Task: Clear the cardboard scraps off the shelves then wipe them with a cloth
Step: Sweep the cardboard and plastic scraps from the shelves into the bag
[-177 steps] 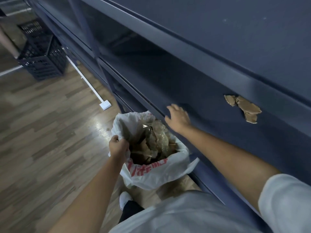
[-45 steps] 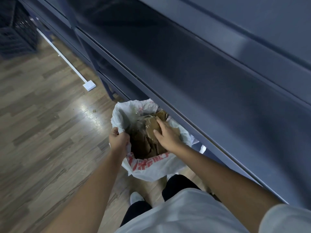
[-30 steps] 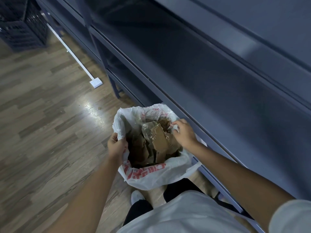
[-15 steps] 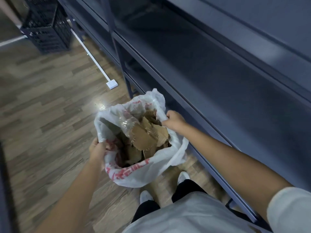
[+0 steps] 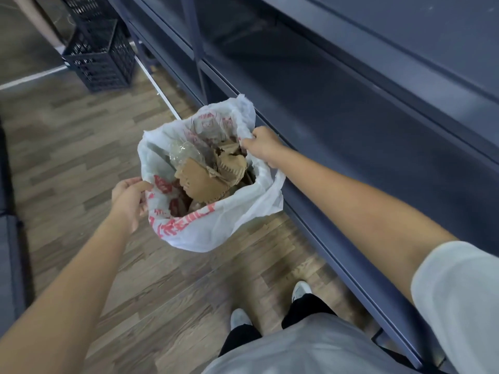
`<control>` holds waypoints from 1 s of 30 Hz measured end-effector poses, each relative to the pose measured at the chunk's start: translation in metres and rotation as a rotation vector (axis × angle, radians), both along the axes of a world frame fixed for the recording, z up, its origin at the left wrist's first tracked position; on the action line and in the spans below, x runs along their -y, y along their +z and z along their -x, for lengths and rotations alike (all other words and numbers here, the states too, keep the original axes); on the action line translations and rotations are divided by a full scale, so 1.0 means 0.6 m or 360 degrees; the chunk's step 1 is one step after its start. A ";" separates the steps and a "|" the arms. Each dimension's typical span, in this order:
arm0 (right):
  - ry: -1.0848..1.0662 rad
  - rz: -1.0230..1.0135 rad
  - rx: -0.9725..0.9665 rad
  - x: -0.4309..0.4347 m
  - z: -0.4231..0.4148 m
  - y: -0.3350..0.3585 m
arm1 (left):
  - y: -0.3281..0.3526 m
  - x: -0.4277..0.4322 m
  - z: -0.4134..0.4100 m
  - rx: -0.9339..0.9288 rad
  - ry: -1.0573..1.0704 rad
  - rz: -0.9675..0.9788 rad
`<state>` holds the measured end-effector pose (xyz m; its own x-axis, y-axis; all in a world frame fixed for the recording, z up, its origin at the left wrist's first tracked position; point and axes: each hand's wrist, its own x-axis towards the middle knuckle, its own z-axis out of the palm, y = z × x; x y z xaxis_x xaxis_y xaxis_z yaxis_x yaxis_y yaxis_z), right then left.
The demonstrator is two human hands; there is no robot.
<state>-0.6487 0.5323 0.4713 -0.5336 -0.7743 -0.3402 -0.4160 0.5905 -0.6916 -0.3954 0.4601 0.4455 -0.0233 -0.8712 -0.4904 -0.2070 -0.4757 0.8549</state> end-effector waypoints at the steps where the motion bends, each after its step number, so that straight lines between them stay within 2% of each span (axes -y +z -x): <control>1: -0.0008 0.0008 -0.0012 0.006 0.001 0.005 | 0.005 0.002 -0.004 -0.0007 0.0005 0.0041; 3: -0.0025 0.0039 0.0004 0.015 0.005 0.014 | 0.010 0.001 -0.010 -0.0038 -0.0011 0.0050; 8: -0.0063 0.0110 0.0126 0.018 0.020 0.018 | 0.003 -0.014 -0.016 -0.0070 -0.0226 -0.0144; 14: 0.0029 -0.0002 0.0169 -0.009 0.010 -0.056 | -0.060 -0.044 -0.029 0.0074 -0.0347 -0.0226; 21: 0.0063 -0.0164 0.0168 -0.038 0.020 -0.254 | -0.254 -0.088 -0.019 0.0068 -0.0272 -0.0413; 30: 0.0153 -0.0358 -0.0166 -0.040 0.050 -0.561 | -0.551 -0.135 0.015 0.0074 -0.0157 -0.0391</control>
<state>-0.6789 0.5563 0.1345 -0.5023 -0.7345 -0.4563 -0.5400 0.6786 -0.4979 -0.4044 0.5409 0.1152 -0.0749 -0.7205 -0.6894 -0.2987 -0.6434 0.7049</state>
